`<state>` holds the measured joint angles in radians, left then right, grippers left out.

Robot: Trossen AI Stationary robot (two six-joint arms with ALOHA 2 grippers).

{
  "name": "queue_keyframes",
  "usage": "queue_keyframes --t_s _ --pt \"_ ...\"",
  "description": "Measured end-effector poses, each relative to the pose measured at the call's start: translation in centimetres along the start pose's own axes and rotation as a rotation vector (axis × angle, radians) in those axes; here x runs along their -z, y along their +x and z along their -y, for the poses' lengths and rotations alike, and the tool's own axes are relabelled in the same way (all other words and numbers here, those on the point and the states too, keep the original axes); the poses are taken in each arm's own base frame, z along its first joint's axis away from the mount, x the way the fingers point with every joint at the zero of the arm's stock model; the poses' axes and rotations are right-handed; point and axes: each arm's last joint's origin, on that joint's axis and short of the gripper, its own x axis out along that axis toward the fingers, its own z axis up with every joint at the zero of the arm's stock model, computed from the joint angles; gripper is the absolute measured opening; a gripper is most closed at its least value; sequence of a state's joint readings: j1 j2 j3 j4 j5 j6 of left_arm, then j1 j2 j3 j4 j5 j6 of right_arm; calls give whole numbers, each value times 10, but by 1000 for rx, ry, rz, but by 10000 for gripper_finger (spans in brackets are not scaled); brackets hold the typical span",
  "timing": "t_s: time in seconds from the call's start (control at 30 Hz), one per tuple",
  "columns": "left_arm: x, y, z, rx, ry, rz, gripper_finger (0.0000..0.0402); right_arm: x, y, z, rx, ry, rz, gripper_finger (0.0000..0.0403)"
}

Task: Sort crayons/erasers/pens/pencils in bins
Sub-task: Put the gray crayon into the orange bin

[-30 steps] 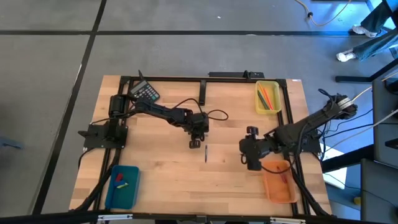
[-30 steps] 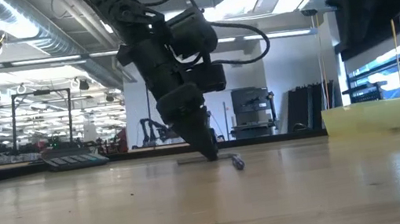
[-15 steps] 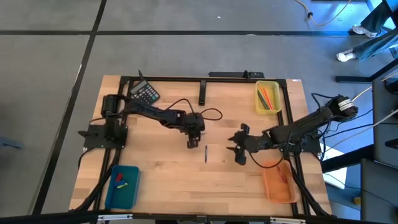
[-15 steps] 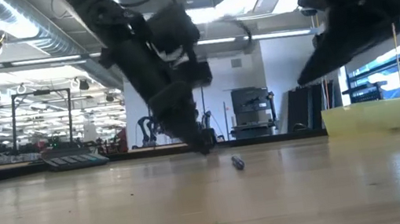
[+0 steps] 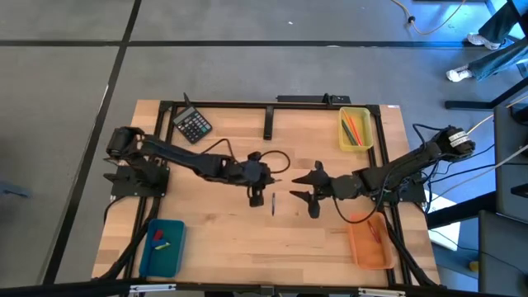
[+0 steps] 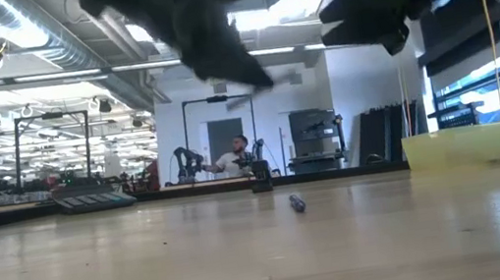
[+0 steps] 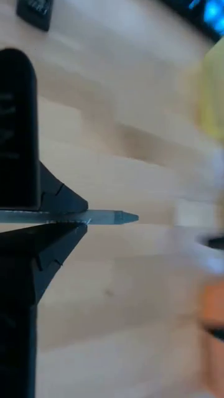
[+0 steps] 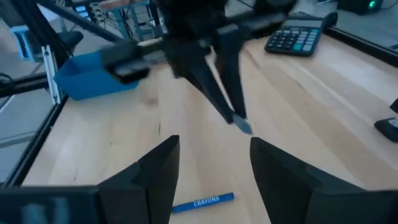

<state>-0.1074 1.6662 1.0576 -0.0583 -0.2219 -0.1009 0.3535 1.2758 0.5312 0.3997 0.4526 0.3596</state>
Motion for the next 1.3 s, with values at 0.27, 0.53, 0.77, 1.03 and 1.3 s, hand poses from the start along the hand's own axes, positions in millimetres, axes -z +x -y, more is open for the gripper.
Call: queue_keyframes --t_s 0.27,0.53,0.77,1.03,1.3 --pt "-1 -51 29 -25 -62 332 17 13 1 -10 -39 -14 98 198" --pt "42 -72 28 101 -192 714 11 19 17 -7 -170 -35 258 198" --pt "49 -66 26 121 -160 788 15 -2 43 -12 -247 -98 368 198" --pt "49 -64 29 165 -140 801 15 -23 66 -27 -276 -223 438 198" --pt "47 -67 31 191 -117 833 16 -36 70 -33 -261 -254 488 198"
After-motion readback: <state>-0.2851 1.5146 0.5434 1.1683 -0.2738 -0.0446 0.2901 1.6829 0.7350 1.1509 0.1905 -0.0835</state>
